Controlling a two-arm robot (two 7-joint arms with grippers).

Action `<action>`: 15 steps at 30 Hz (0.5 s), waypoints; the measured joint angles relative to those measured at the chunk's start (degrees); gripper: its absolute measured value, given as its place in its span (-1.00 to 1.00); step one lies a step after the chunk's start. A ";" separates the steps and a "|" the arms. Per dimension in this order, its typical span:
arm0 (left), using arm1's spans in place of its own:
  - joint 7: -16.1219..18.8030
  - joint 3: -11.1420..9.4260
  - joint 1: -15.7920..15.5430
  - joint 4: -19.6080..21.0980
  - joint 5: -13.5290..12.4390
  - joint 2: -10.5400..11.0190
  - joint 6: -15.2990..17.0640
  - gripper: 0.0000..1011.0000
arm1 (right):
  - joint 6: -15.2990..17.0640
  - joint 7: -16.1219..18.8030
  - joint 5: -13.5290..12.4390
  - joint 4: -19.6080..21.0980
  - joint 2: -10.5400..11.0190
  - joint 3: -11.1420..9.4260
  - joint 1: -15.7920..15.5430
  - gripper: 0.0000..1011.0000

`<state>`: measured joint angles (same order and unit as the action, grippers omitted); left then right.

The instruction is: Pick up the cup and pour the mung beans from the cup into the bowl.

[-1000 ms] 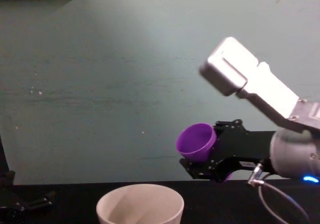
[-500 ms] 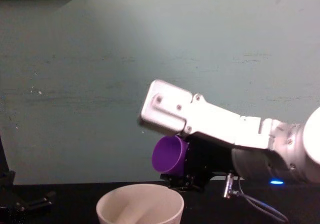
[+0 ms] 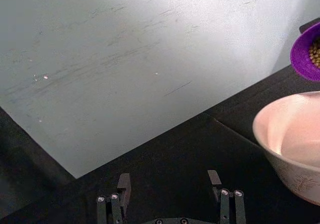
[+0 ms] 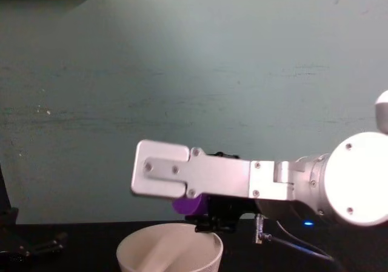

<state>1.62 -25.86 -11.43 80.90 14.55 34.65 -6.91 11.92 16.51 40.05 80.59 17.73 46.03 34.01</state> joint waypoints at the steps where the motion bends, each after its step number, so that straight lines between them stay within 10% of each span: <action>1: 0.00 0.00 0.00 0.00 0.00 0.00 0.00 0.98 | 0.24 0.00 1.13 -0.26 -0.17 0.43 0.22 0.45; 15: 0.00 0.00 0.00 0.00 0.00 0.00 0.00 0.98 | 0.91 0.87 8.62 -0.56 -0.44 2.80 1.32 0.45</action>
<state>1.62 -25.86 -11.43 80.90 14.55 34.64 -6.91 12.83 17.38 48.67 80.04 17.29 48.83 35.33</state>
